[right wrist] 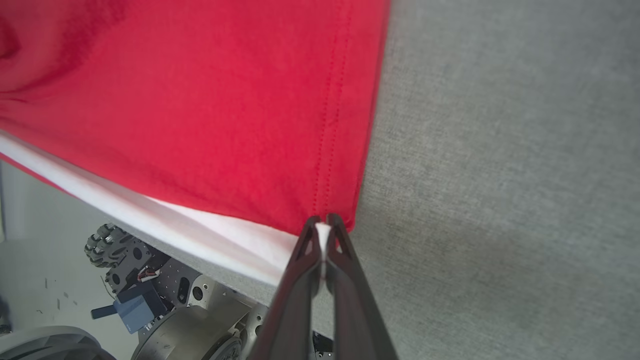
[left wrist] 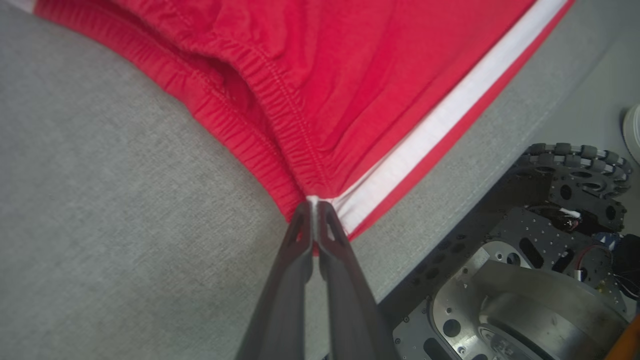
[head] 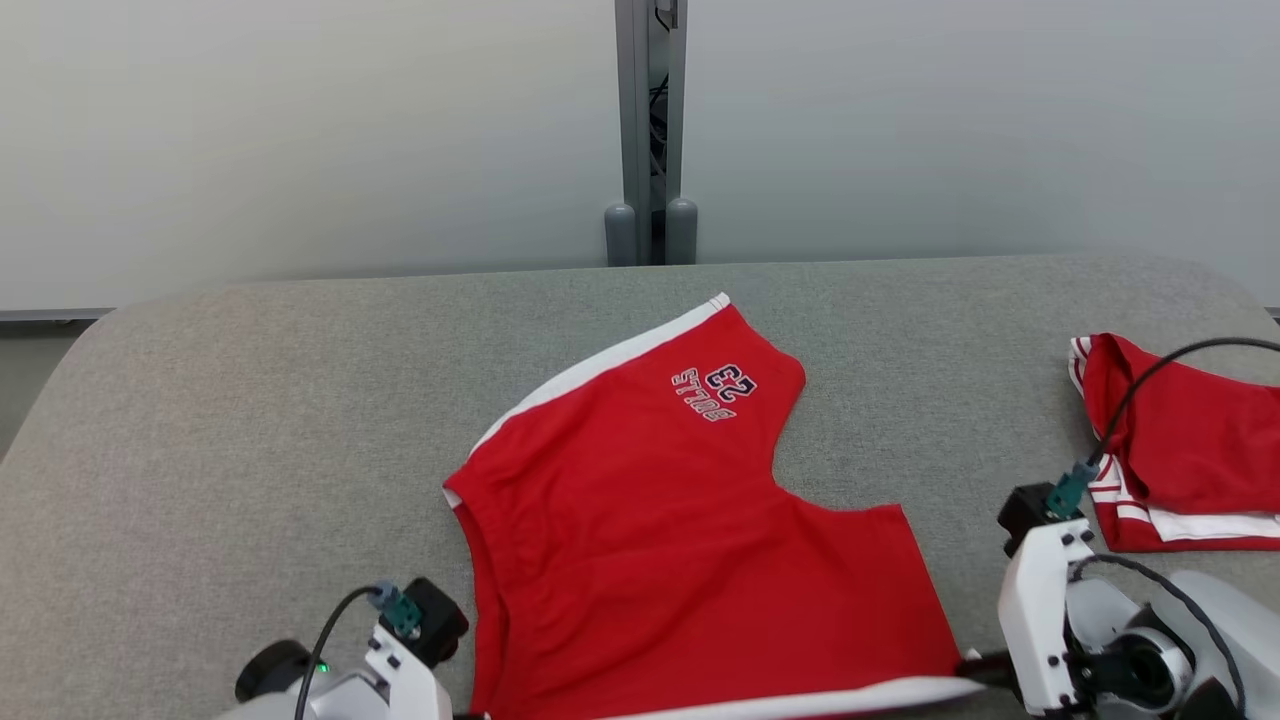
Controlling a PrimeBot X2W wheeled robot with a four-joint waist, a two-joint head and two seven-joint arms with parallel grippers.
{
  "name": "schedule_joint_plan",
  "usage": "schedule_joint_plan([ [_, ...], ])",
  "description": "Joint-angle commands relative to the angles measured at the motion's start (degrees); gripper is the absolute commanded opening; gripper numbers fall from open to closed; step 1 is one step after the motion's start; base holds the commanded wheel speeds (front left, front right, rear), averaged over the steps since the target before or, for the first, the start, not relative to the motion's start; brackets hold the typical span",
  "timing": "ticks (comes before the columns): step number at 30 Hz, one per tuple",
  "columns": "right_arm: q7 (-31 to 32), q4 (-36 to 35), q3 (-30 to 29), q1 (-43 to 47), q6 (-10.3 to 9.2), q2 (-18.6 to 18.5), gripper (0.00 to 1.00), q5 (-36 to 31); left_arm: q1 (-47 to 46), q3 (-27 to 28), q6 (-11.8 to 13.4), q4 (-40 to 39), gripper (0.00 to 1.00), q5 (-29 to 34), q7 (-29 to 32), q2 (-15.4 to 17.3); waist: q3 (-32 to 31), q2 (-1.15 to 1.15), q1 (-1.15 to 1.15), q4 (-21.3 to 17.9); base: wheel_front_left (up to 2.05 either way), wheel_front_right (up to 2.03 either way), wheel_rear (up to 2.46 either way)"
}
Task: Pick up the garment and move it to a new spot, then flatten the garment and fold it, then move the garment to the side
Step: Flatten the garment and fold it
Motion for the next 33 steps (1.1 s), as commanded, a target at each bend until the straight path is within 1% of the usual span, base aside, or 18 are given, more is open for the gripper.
schedule_joint_plan([
  [1, 1.5, -1.1, -0.7, 2.2, -0.03, -1.7, 0.0, 0.4, 2.1, 0.1, 1.1, -2.4, 0.0, -1.0, 0.9, 1.9, 0.0, 0.0, 0.0, 0.1, 0.0, 0.0, 0.0],
  [5, 3.9, -4.5, -2.3, 4.8, -0.02, -2.9, 0.0, 0.7, 4.0, 0.1, 1.8, -8.2, 0.0, -2.2, 2.4, 4.2, 0.1, 0.0, 0.0, 0.2, 0.0, 0.0, 0.0],
  [7, 4.3, -5.1, -2.7, 5.3, -0.02, -3.2, 0.0, 0.5, 4.2, 0.1, 1.9, -9.3, 0.0, -2.2, 2.7, 4.6, 0.2, 0.0, 0.0, 0.3, 0.0, 0.0, 0.0],
  [10, 5.2, -6.7, -4.3, 6.3, -0.02, -3.3, 0.0, -0.6, 4.6, 0.1, 2.9, -11.9, 0.0, -2.6, 3.1, 5.7, 0.4, 0.0, 0.0, 0.5, 0.0, 0.0, 0.0],
  [12, 5.4, -7.5, -5.8, 6.6, -0.02, -3.0, 0.0, -1.3, 4.8, 0.6, 3.5, -13.1, 0.0, -3.3, 3.2, 5.9, 0.6, 0.0, 0.0, 0.7, 0.0, 0.0, 0.0],
  [15, 5.1, -8.9, -8.0, 7.4, -0.02, -2.2, 0.0, -2.2, 5.3, 2.3, 4.1, -14.7, 0.0, -6.1, 2.8, 5.6, 1.2, 0.0, 0.0, 1.1, 0.0, 0.0, 0.0],
  [20, 4.2, -11.3, -12.6, 7.2, -0.01, -1.4, 0.0, -3.8, 5.9, 6.7, 4.8, -16.7, 0.0, -13.3, 1.9, 6.0, 2.1, 0.0, 0.0, 1.8, 0.0, 0.0, 0.0],
  [25, 4.0, -13.1, -17.4, 6.1, -0.01, -0.4, 0.0, -5.8, 6.8, 11.6, 4.7, -18.0, 0.0, -21.9, 1.3, 6.5, 3.0, 0.0, 0.0, 2.6, 0.0, 0.0, 0.0],
  [29, 3.6, -14.3, -21.0, 5.3, -0.01, 0.4, 0.0, -7.2, 7.6, 15.7, 5.4, -18.6, 0.0, -28.9, 0.8, 6.1, 3.9, 0.0, 0.0, 3.4, 0.0, 0.0, 0.0],
  [33, 2.9, -15.1, -24.1, 3.6, -0.01, 1.8, 0.0, -9.0, 8.2, 19.6, 6.5, -18.0, 0.0, -35.2, -0.5, 4.9, 5.0, 0.0, 0.0, 4.2, 0.0, 0.0, 0.0],
])
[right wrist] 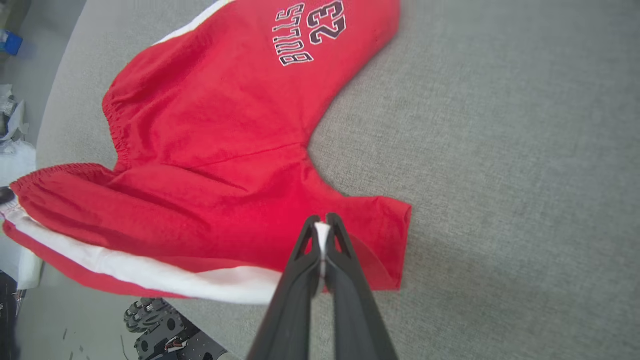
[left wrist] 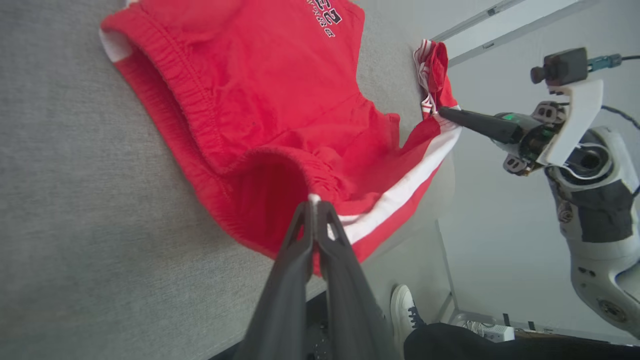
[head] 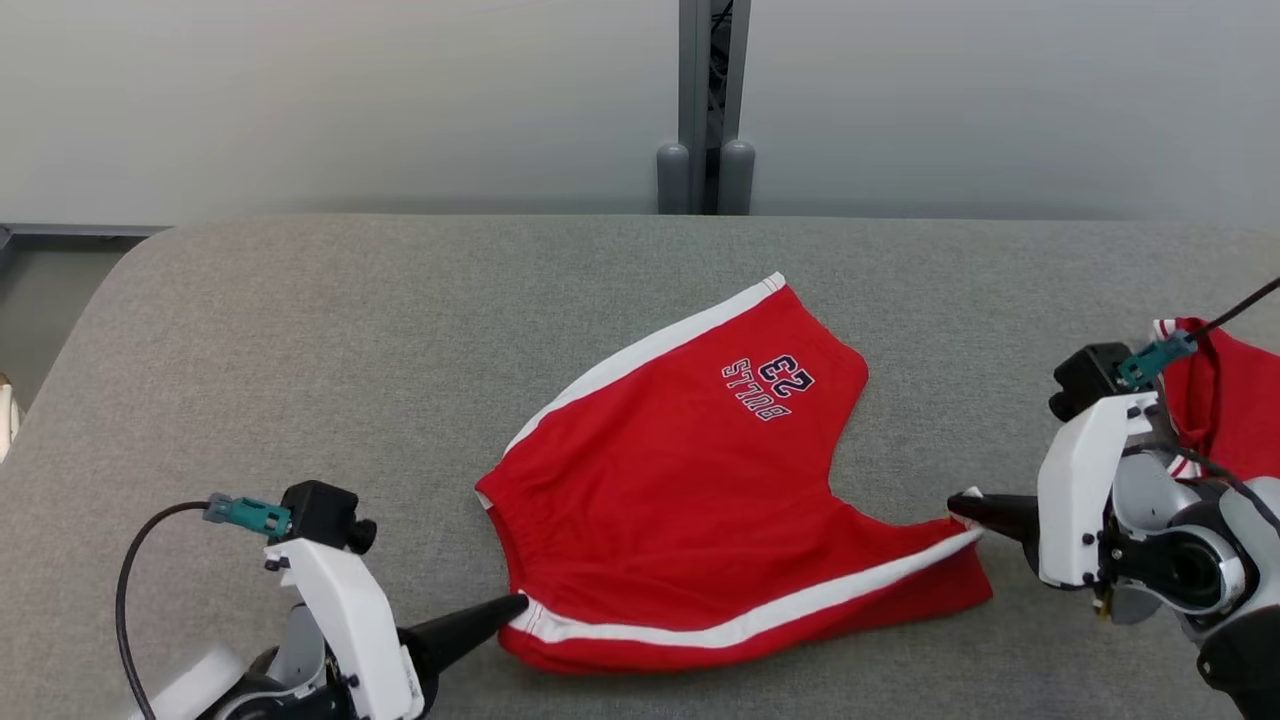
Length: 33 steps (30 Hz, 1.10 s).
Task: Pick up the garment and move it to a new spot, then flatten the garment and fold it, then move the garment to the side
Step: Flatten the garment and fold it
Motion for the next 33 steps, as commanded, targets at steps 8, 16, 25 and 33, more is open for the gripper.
schedule_joint_plan([
  [8, -4.3, 0.4, -4.9, -4.7, 0.01, 2.6, 0.0, -4.3, -0.1, 5.3, -0.1, 3.1, 0.0, -6.2, -3.4, -3.7, 3.0, 0.0, 0.0, 2.6, 0.0, 0.0, 0.0],
  [16, -9.9, 4.0, -7.8, -9.1, 0.01, 3.7, 0.0, -7.9, -2.5, 7.8, -1.7, 7.9, 0.0, -6.8, -7.2, -8.8, 5.6, 0.0, 0.0, 5.2, 0.0, 0.0, 0.0],
  [25, -13.5, 9.4, -9.0, -15.4, 0.02, 6.2, 0.0, -11.6, -5.4, 10.0, -4.3, 14.4, 0.0, -5.9, -12.2, -14.7, 9.3, 0.0, 0.0, 7.0, 0.0, 0.0, 0.0],
  [33, -14.1, 15.7, -7.6, -23.3, 0.02, 7.4, 0.0, -14.2, -9.2, 9.9, -6.2, 20.2, 0.0, -4.3, -13.7, -19.7, 13.5, 0.0, 0.0, 9.0, 0.0, 0.0, 0.0],
])
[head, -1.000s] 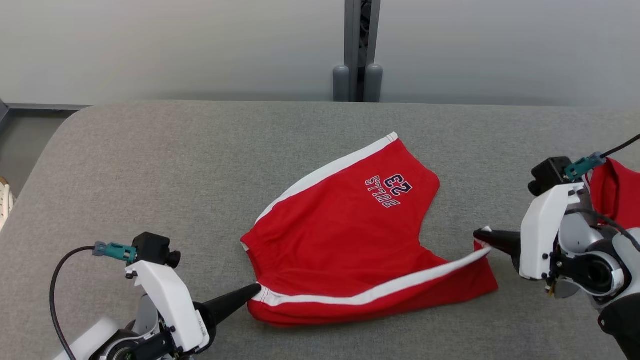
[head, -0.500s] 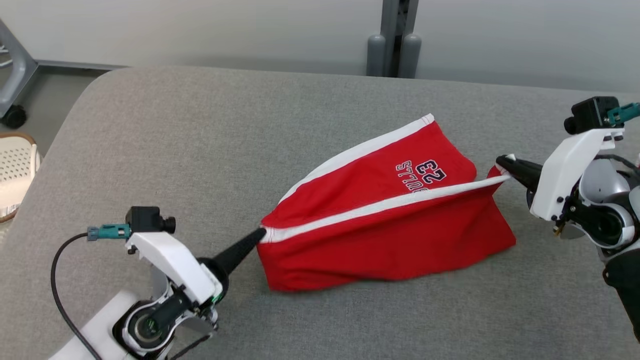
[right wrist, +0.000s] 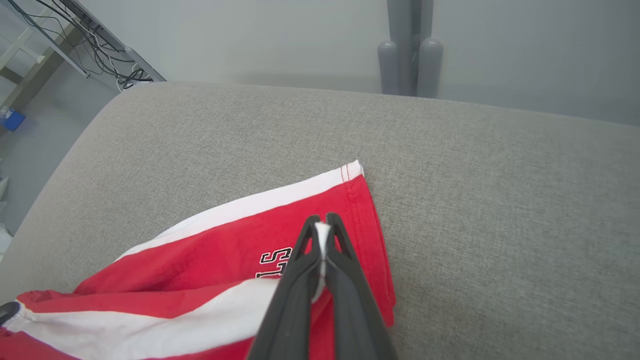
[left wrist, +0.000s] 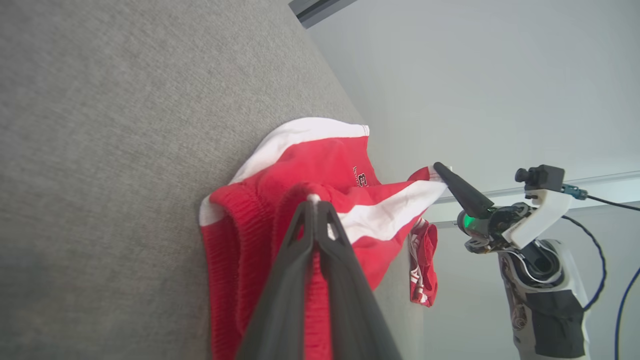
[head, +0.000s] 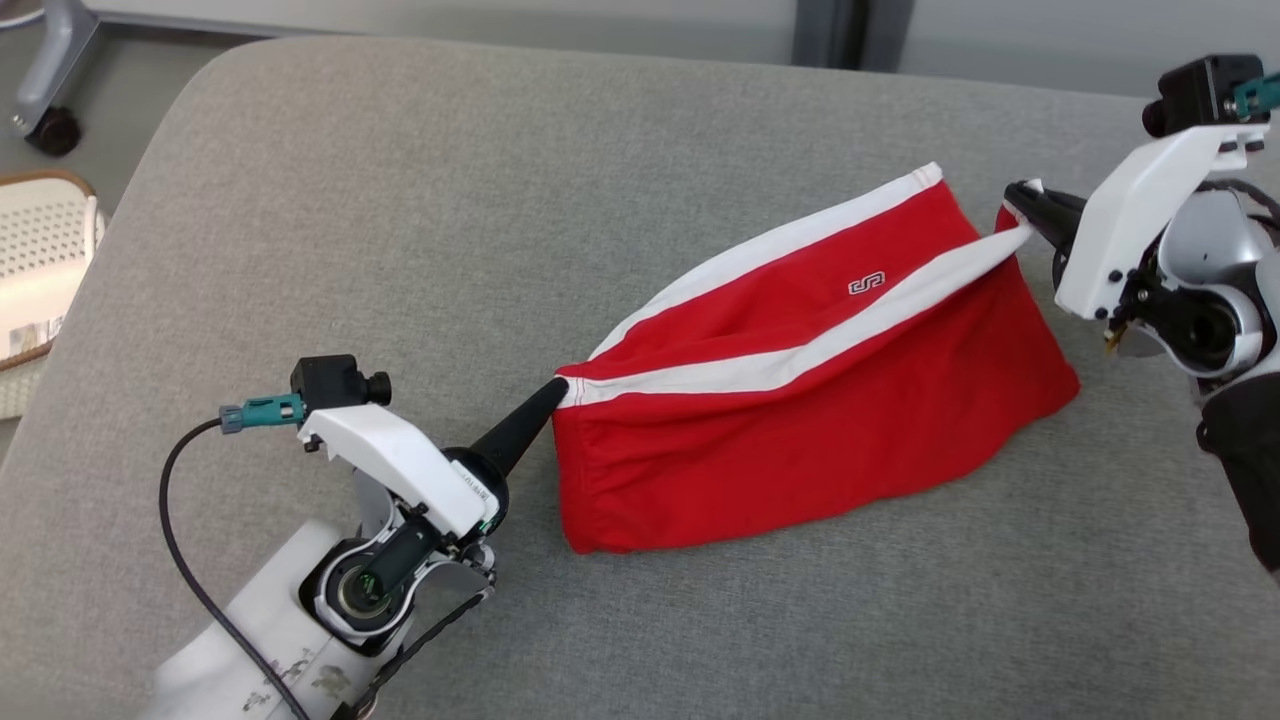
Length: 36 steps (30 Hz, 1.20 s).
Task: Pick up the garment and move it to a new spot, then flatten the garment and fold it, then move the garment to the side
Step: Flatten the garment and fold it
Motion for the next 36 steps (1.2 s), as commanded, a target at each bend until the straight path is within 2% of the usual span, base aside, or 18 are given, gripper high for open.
schedule_joint_plan([
  [1, -0.1, 0.7, -0.1, -1.1, 0.03, -0.2, 0.0, -0.4, -1.1, 0.1, -0.3, 0.7, 0.0, 0.5, -0.2, -0.2, 1.1, 0.0, 0.0, 1.0, 0.0, 0.0, 0.0],
  [10, 1.0, 9.0, 0.6, -8.1, 0.03, -0.3, 0.0, -2.4, -4.4, 0.7, -1.4, 7.4, 0.0, 1.9, -3.6, -5.8, 4.4, 0.0, 0.0, 4.3, 0.0, 0.0, 0.0],
  [19, -1.3, 14.7, 2.0, -12.4, 0.03, -0.1, 0.0, -4.6, -6.3, 1.5, -2.1, 11.2, 0.0, 3.4, -6.9, -10.3, 6.4, 0.0, 0.0, 6.2, 0.0, 0.0, 0.0],
  [24, -4.4, 16.1, 3.0, -14.3, 0.03, -1.0, 0.0, -5.2, -6.2, 3.0, -2.2, 8.9, 0.0, 4.0, -9.0, -11.6, 7.4, 0.0, 0.0, 7.0, 0.0, 0.0, 0.0],
  [36, -9.9, 20.7, 4.5, -16.9, 0.03, -0.6, 0.0, -6.7, -5.4, 3.1, -2.2, 7.5, 0.0, 5.1, -9.0, -12.7, 8.7, 0.0, 0.0, 8.0, 0.0, 0.0, 0.0],
])
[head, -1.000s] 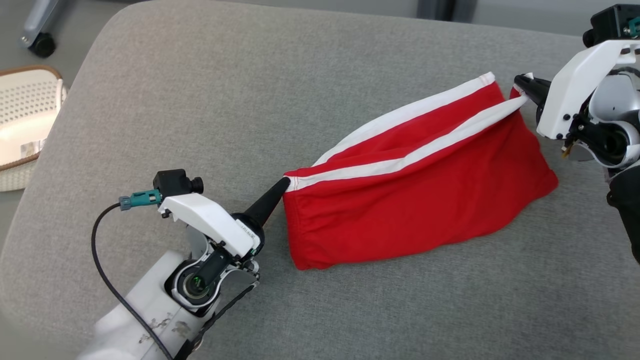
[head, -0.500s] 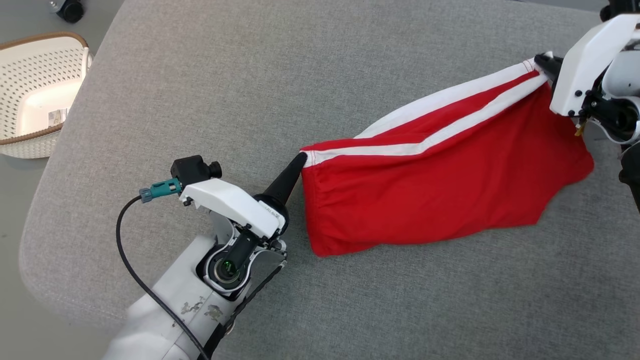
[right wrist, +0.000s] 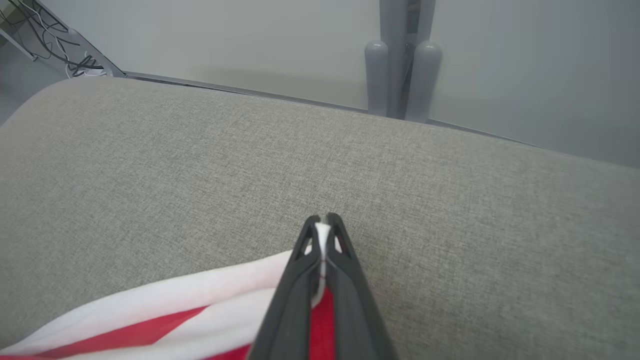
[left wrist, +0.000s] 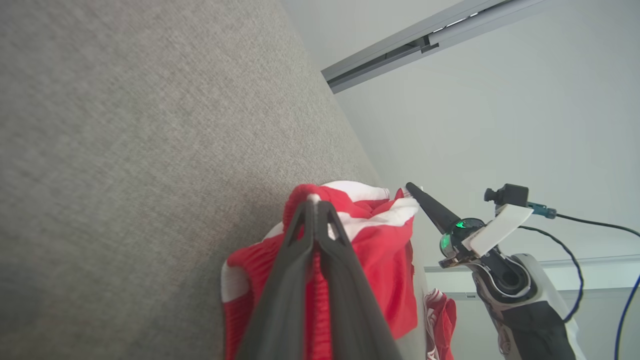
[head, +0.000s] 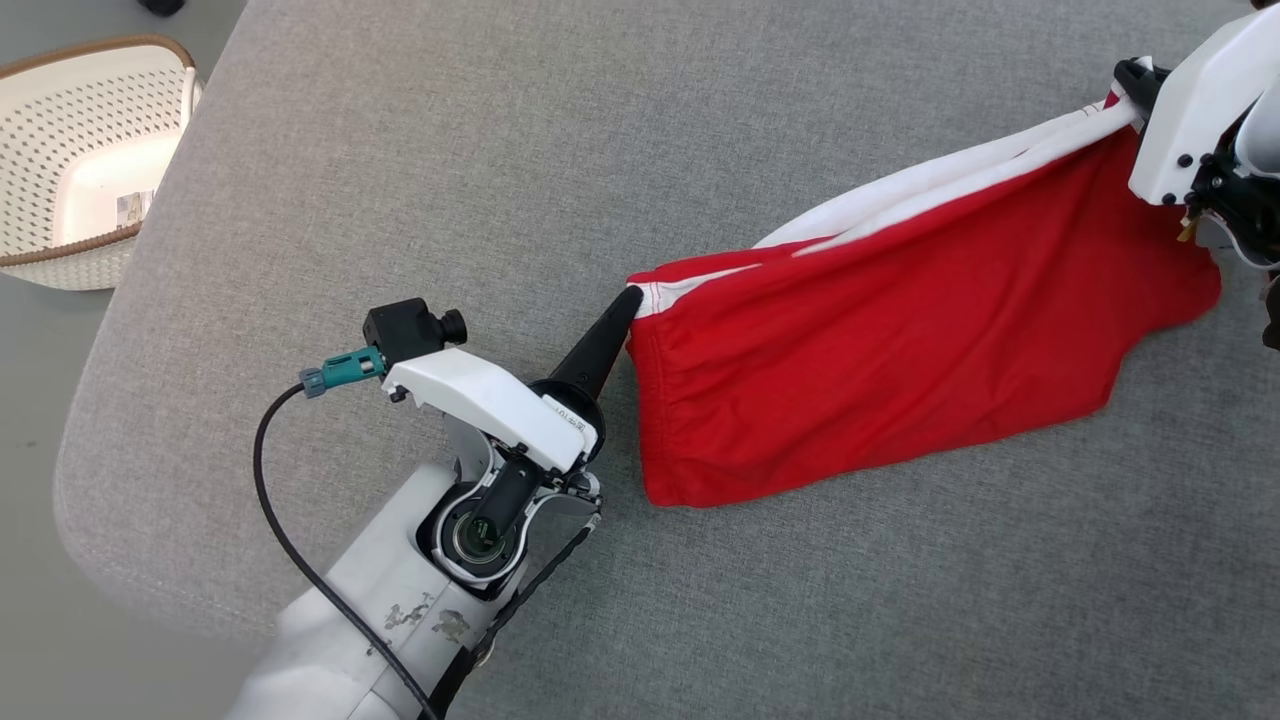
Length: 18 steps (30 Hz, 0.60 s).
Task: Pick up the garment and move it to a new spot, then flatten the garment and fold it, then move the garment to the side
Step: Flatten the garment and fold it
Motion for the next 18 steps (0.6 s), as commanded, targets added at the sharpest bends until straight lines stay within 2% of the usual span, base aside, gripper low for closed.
schedule_joint_plan([
  [1, -0.7, 0.7, 0.4, -0.8, 0.03, 0.0, 0.0, -0.1, 0.2, 0.2, -0.4, -0.1, 0.0, 0.4, -0.2, 0.1, 0.2, 0.0, 0.0, 0.1, 0.0, 0.0, 0.0],
  [3, -1.2, 1.1, 0.8, -1.3, 0.03, 0.2, 0.0, 0.0, 0.1, 0.3, -0.4, -0.2, 0.0, 0.6, -0.5, -0.3, 0.4, 0.0, 0.0, 0.3, 0.0, 0.0, 0.0],
  [4, -2.0, 1.1, 1.0, -1.6, 0.03, 0.1, 0.25, -0.3, 0.1, 0.4, -0.4, -0.3, 0.0, 0.7, -0.6, -0.5, 0.5, 0.0, 0.0, 0.3, 0.0, 0.0, 0.0],
  [5, -2.7, 1.5, 1.0, -1.8, 0.03, 0.0, 0.87, -0.5, 0.1, 0.4, -0.4, -0.5, 0.0, 0.8, -0.8, -0.7, 0.6, 0.0, 0.0, 0.4, 0.0, 0.0, 0.0],
  [6, -3.3, 2.0, 1.1, -1.9, 0.03, -0.1, 1.0, -0.5, 0.0, 0.5, -0.4, -0.5, 0.0, 0.9, -0.9, -0.7, 0.6, 0.0, 0.0, 0.5, 0.0, 0.0, 0.0],
  [8, -4.4, 2.8, 1.3, -2.2, 0.03, 0.0, 1.0, -0.6, -0.1, 0.6, -0.4, -0.5, 0.01, 1.1, -1.2, -0.8, 0.7, 0.0, 0.0, 0.6, 0.0, 0.0, 0.0],
  [10, -5.6, 3.4, 1.5, -2.6, 0.03, 0.0, 1.0, -0.9, -0.2, 0.7, -0.4, -0.2, 0.43, 1.3, -1.6, -0.9, 0.6, 0.0, 0.0, 0.6, 0.0, 0.0, 0.0],
  [11, -6.2, 3.9, 1.6, -2.8, 0.03, 0.1, 1.0, -1.1, -0.2, 0.8, -0.4, 0.2, 0.88, 1.4, -1.6, -1.0, 0.5, 0.0, 0.0, 0.6, 0.0, 0.0, 0.0],
  [12, -7.0, 4.4, 1.6, -3.0, 0.03, 0.1, 1.0, -1.1, -0.2, 0.9, -0.4, 0.6, 1.0, 1.5, -1.8, -1.0, 0.4, 0.0, 0.0, 0.6, 0.0, 0.0, 0.0],
  [18, -9.5, 6.8, 2.1, -2.8, 0.03, 0.5, 1.0, -0.8, -0.8, 1.2, -0.4, 4.6, 1.0, 2.6, -3.5, -1.1, -0.6, 0.0, 0.0, 0.2, 0.0, 0.0, 0.0],
])
